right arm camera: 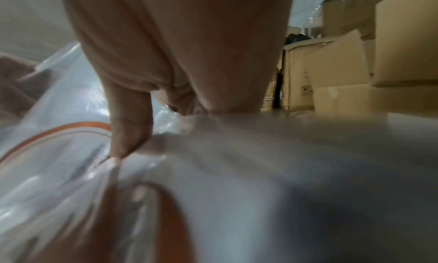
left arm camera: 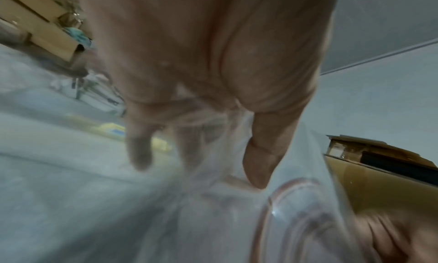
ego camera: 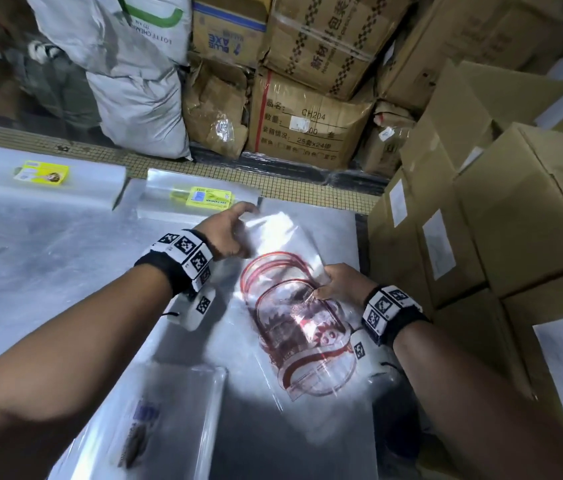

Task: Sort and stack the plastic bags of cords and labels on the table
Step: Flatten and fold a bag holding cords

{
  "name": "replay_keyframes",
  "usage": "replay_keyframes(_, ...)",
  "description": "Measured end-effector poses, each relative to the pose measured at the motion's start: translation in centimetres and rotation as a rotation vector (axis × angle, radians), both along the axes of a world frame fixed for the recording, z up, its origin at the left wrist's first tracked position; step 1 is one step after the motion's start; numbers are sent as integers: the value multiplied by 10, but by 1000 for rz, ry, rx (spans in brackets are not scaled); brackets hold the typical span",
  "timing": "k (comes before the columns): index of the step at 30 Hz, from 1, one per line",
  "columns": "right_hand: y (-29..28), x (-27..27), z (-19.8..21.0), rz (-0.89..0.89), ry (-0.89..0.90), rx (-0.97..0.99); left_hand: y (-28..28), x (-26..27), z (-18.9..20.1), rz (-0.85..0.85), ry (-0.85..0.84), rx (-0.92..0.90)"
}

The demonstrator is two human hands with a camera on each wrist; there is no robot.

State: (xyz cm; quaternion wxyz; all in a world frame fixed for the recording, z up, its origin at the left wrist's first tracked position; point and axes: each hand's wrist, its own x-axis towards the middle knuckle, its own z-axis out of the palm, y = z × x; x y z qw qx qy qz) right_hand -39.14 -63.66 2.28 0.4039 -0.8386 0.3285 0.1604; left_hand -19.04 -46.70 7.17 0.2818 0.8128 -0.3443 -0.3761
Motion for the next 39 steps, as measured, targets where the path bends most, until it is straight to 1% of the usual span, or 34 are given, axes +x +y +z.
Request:
replay_keyframes(2, -2, -13, -2, -38, 6, -5, 2, -12, -4, 167, -176, -16)
replay_keyframes(3, -5, -19, -5, -92, 8, 20, 5, -19, -7, 266, -247, -31)
replay_keyframes(5, -9, -32, -9, -172, -12, 85, 10, -41, -17, 407, -284, -30)
replay_keyframes(7, -12, -42, -16, -230, -6, 131, 16, -69, -34, 394, -226, 61)
replay_keyframes(8, -12, -48, -20, -274, -10, 163, 17, -83, -43, 367, -165, 126)
replay_keyframes(10, -11, -57, -23, -369, -32, 232, 18, -109, -58, 380, -46, 195)
replay_keyframes(11, -8, -60, -22, -384, -26, 257, 18, -120, -63, 409, -23, 201)
replay_keyframes(13, -3, -66, -19, -408, -32, 270, 15, -138, -67, 411, -24, 221)
replay_keyframes(15, 3, -74, -19, -481, -80, 350, 13, -149, -67, 404, -7, 249)
replay_keyframes(17, 4, -81, -22, -543, -115, 401, 14, -151, -66, 428, 80, 220)
replay_keyframes(19, 0, -88, -32, -561, -134, 480, 15, -146, -62, 472, 245, 102)
replay_keyframes(21, -1, -96, -37, -575, -161, 533, 15, -141, -55, 508, 348, -5)
replay_keyframes(24, 4, -103, -29, -654, -225, 652, 14, -140, -45, 501, 411, -23)
replay_keyframes(26, 8, -104, -25, -685, -253, 696, 13, -143, -45, 479, 456, -46)
replay_keyframes(30, 9, -106, -26, -708, -271, 723, 12, -146, -46, 572, 522, -147)
replay_keyframes(32, 9, -106, -26, -715, -275, 733, 13, -148, -45, 592, 569, -169)
replay_keyframes(35, 13, -102, -29, -766, -299, 662, 13, -150, -51, 641, 605, -207)
replay_keyframes(36, 13, -99, -32, -795, -314, 657, 14, -151, -51, 667, 588, -211)
replay_keyframes(39, 21, -95, -29, -799, -335, 677, 13, -154, -55, 711, 478, -238)
